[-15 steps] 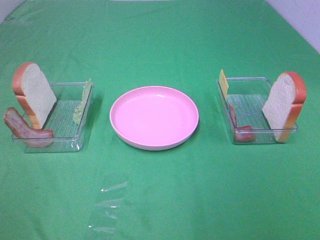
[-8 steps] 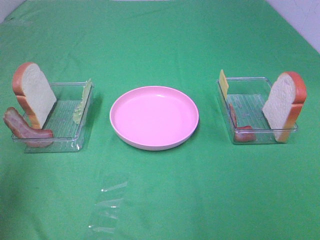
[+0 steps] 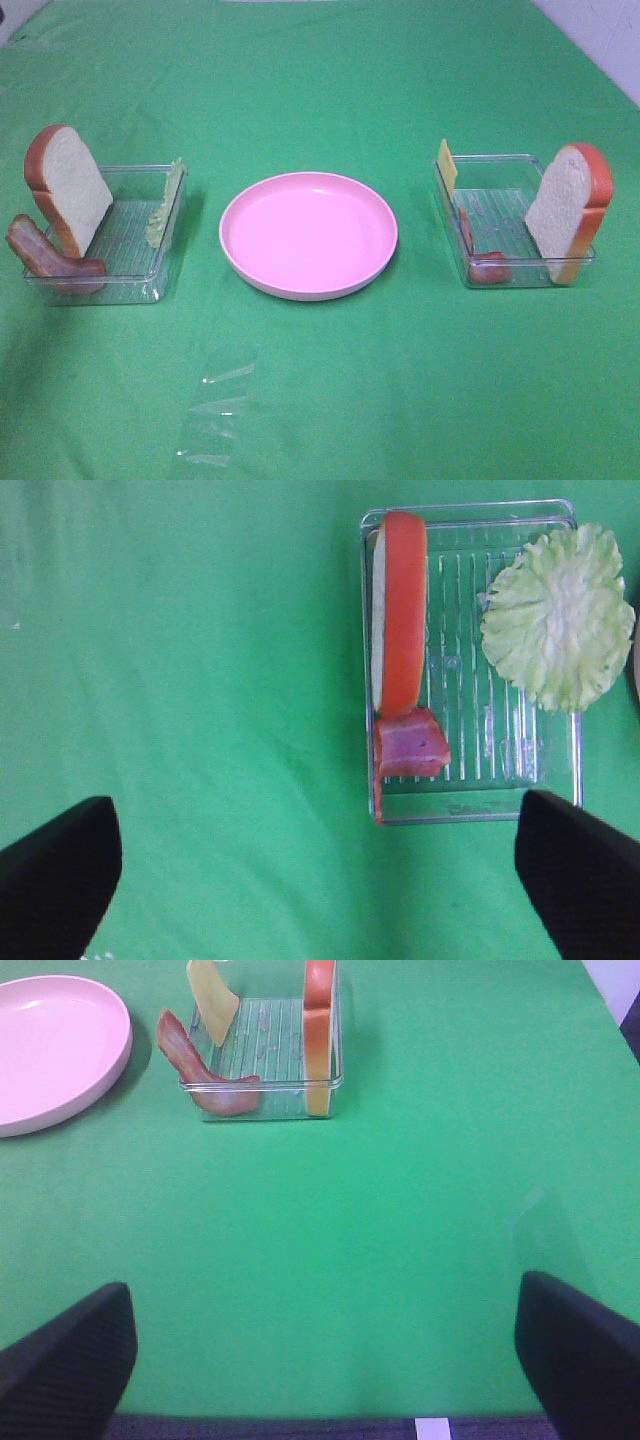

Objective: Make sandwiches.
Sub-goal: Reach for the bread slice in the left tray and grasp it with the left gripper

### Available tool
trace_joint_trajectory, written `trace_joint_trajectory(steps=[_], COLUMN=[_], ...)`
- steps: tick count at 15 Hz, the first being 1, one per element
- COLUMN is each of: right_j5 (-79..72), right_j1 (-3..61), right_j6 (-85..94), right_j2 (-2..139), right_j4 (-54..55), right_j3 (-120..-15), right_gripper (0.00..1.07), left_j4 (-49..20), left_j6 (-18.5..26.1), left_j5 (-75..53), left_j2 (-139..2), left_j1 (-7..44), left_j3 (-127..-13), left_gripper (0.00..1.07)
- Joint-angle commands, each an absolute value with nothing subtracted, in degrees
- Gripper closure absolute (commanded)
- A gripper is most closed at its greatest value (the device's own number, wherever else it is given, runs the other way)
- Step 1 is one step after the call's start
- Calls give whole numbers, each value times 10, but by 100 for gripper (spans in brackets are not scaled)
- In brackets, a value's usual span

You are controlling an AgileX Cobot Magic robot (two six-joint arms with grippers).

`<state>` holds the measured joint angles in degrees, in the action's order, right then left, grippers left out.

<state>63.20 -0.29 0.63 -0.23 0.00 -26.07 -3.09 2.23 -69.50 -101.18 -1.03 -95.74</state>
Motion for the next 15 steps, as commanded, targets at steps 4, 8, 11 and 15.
trace_joint_trajectory(steps=[4, 8, 11, 15], right_j5=[629, 629, 629, 629], right_j1=[-6, -6, -6, -6], right_j6=[10, 10, 10, 10], right_j2=[-8, -8, -8, -8], right_j4=[0, 0, 0, 0], right_j3=[-258, -258, -258, -258], right_gripper=[9, 9, 9, 9], left_j4=[-15, -18, -25, -37], left_j6=[-16, -15, -6, 0], left_j5=[-744, -713, -678, -688], left_j2=[-1109, -1144, -1179, -1249], left_j1=[33, 33, 33, 36], left_j3=[-996, -996, -1015, -1075], left_gripper=[4, 4, 4, 4])
